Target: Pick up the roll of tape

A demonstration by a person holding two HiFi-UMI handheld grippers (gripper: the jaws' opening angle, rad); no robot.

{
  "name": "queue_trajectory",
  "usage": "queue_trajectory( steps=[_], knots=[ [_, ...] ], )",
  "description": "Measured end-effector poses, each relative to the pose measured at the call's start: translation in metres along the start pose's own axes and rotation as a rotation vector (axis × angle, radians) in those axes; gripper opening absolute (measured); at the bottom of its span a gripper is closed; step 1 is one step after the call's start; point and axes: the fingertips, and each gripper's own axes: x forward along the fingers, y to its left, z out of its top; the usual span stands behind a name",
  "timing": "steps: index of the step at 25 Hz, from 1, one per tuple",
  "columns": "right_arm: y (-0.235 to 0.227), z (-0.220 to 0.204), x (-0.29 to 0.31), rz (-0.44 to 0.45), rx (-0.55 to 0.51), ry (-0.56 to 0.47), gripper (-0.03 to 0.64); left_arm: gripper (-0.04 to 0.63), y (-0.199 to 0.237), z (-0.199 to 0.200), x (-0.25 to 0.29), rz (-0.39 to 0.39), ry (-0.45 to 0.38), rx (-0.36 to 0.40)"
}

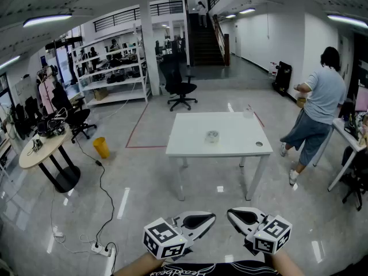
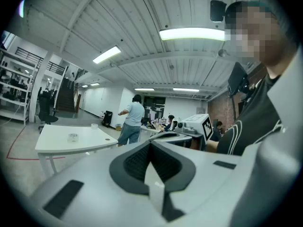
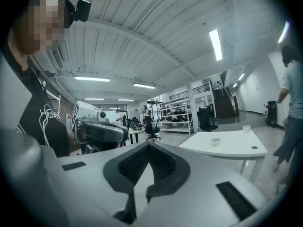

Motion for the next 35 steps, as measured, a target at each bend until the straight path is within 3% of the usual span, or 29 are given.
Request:
queue_trajectory(
  steps=[21,28,35],
  knots=[
    [-0.014,-0.012,-0.016,-0.046,0.063,0.001,0.014,0.003,0.001,-0.014,0.016,-0.005,-0.009,-0.036],
    [-0.053,-0.019,0.011,-0.075,0.078,0.023,0.014,0.003,0.052,-0.012,0.035,-0.01,-0.033,-0.078],
    [-0.117,-0.021,0.071,-0.073,0.16,0.03,0.014,0.003,0.139,-0.02,0.069,-0.024,-0.007,-0.092]
  ],
)
